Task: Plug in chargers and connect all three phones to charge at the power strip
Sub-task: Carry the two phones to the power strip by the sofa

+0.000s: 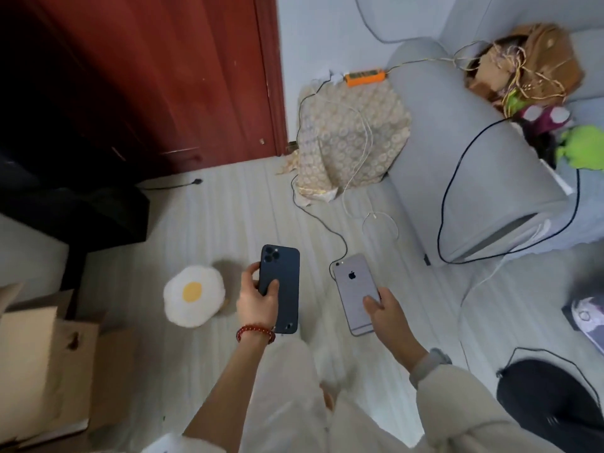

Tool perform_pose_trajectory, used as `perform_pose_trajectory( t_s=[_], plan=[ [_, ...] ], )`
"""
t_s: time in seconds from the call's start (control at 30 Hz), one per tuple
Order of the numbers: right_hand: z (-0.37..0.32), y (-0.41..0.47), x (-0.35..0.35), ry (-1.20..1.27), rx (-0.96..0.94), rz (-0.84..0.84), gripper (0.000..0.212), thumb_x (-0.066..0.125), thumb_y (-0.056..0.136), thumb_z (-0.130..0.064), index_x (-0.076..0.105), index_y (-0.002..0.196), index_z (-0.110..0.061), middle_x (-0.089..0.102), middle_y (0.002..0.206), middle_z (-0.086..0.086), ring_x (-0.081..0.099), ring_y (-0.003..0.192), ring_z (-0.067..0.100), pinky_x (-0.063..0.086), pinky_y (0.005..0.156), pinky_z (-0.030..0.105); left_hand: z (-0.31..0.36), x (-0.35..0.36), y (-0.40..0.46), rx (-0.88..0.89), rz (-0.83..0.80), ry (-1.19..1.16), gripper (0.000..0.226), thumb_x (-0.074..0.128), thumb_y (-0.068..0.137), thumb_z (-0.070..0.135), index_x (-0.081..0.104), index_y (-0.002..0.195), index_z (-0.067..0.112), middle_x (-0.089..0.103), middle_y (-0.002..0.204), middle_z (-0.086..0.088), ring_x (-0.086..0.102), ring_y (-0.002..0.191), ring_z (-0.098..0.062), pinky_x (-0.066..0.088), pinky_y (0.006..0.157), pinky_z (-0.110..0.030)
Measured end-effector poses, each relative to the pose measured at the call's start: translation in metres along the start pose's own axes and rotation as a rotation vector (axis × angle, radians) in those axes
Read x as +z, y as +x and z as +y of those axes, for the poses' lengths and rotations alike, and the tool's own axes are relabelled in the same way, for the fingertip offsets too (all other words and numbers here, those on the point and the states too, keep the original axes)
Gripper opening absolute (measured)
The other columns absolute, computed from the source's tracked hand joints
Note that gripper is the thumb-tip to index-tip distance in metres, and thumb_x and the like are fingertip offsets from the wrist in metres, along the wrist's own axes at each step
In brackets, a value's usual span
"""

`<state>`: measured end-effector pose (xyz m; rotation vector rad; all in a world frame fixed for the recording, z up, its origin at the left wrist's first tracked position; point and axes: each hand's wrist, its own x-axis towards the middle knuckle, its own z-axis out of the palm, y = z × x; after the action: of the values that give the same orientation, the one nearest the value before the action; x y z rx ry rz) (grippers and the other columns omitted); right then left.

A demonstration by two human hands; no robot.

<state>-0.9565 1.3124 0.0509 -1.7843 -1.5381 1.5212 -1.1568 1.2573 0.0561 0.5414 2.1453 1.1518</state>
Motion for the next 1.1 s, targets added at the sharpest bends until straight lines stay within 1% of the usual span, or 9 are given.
perform_pose_trajectory(
  t_s=[0.17, 0.37, 0.57, 0.63, 0.77, 0.87, 0.97, 1.03, 1.1],
  plan=[
    [-0.058, 0.121, -0.013, 0.020, 0.048, 0.057, 0.022, 0.042, 0.094, -0.014, 0.047, 0.113, -0.004, 0.056, 0.102, 0.012, 0.056, 0.093, 0.027, 0.047, 0.077, 0.036, 0.054, 0.057, 0.120, -0.001, -0.054, 0.002, 0.037, 0.055, 0.084, 0.014, 0.044, 0.119, 0.020, 0.052, 0.077, 0.008, 0.053, 0.066, -0.010, 0.041, 0.056, -0.024],
    [-0.149, 0.267, -0.035, 0.045, 0.099, 0.132, 0.013, 0.042, 0.092, -0.010, 0.049, 0.101, -0.003, 0.051, 0.086, 0.006, 0.049, 0.070, 0.013, 0.039, 0.058, 0.024, 0.148, 0.125, 0.273, 0.006, -0.128, -0.007, 0.038, 0.055, 0.085, 0.016, 0.043, 0.120, 0.020, 0.053, 0.078, 0.006, 0.052, 0.065, -0.007, 0.038, 0.051, -0.021],
    [-0.216, 0.370, -0.073, 0.029, 0.125, 0.210, 0.023, 0.043, 0.092, -0.010, 0.050, 0.112, 0.000, 0.056, 0.103, 0.014, 0.055, 0.095, 0.028, 0.045, 0.085, 0.040, 0.235, 0.189, 0.376, -0.037, -0.225, -0.032, 0.037, 0.050, 0.087, 0.013, 0.040, 0.122, 0.019, 0.056, 0.089, -0.006, 0.054, 0.068, -0.017, 0.041, 0.053, -0.024],
    [-0.226, 0.400, -0.087, 0.023, 0.151, 0.229, 0.026, 0.044, 0.092, -0.012, 0.048, 0.115, -0.001, 0.056, 0.108, 0.015, 0.055, 0.099, 0.031, 0.045, 0.088, 0.043, 0.255, 0.213, 0.399, -0.062, -0.254, -0.048, 0.037, 0.045, 0.088, 0.011, 0.039, 0.124, 0.020, 0.055, 0.091, -0.008, 0.054, 0.067, -0.017, 0.042, 0.054, -0.026],
    [-0.239, 0.472, -0.120, 0.027, 0.183, 0.238, 0.026, 0.043, 0.092, -0.010, 0.047, 0.116, 0.001, 0.056, 0.112, 0.020, 0.053, 0.093, 0.026, 0.042, 0.077, 0.034, 0.286, 0.269, 0.441, -0.128, -0.318, -0.082, 0.039, 0.042, 0.089, 0.008, 0.037, 0.126, 0.018, 0.056, 0.099, -0.012, 0.055, 0.069, -0.021, 0.042, 0.054, -0.027],
    [-0.247, 0.543, -0.149, 0.022, 0.194, 0.239, 0.024, 0.042, 0.092, -0.009, 0.047, 0.113, 0.001, 0.056, 0.113, 0.021, 0.051, 0.091, 0.025, 0.040, 0.076, 0.032, 0.309, 0.318, 0.473, -0.168, -0.346, -0.091, 0.043, 0.041, 0.088, 0.004, 0.036, 0.128, 0.017, 0.058, 0.102, -0.017, 0.055, 0.072, -0.024, 0.042, 0.055, -0.026],
    [-0.251, 0.622, -0.175, -0.018, 0.219, 0.186, 0.024, 0.041, 0.092, -0.008, 0.045, 0.114, 0.000, 0.055, 0.114, 0.020, 0.049, 0.090, 0.025, 0.038, 0.074, 0.029, 0.326, 0.373, 0.506, -0.213, -0.349, -0.098, 0.046, 0.040, 0.086, -0.001, 0.033, 0.129, 0.016, 0.058, 0.098, -0.018, 0.055, 0.072, -0.025, 0.047, 0.063, -0.034],
    [-0.246, 0.682, -0.191, -0.056, 0.255, 0.137, 0.024, 0.038, 0.091, -0.006, 0.044, 0.115, -0.002, 0.055, 0.115, 0.020, 0.050, 0.088, 0.026, 0.040, 0.066, 0.028, 0.331, 0.419, 0.530, -0.265, -0.329, -0.091, 0.048, 0.040, 0.086, -0.004, 0.033, 0.130, 0.013, 0.058, 0.098, -0.019, 0.056, 0.078, -0.031, 0.049, 0.071, -0.044],
    [-0.236, 0.733, -0.203, -0.114, 0.294, 0.110, 0.024, 0.037, 0.091, -0.005, 0.042, 0.114, -0.004, 0.055, 0.115, 0.020, 0.049, 0.085, 0.026, 0.040, 0.060, 0.027, 0.331, 0.462, 0.550, -0.309, -0.319, -0.083, 0.048, 0.040, 0.085, -0.004, 0.033, 0.129, 0.013, 0.059, 0.099, -0.020, 0.057, 0.078, -0.031, 0.050, 0.068, -0.041]
  ],
)
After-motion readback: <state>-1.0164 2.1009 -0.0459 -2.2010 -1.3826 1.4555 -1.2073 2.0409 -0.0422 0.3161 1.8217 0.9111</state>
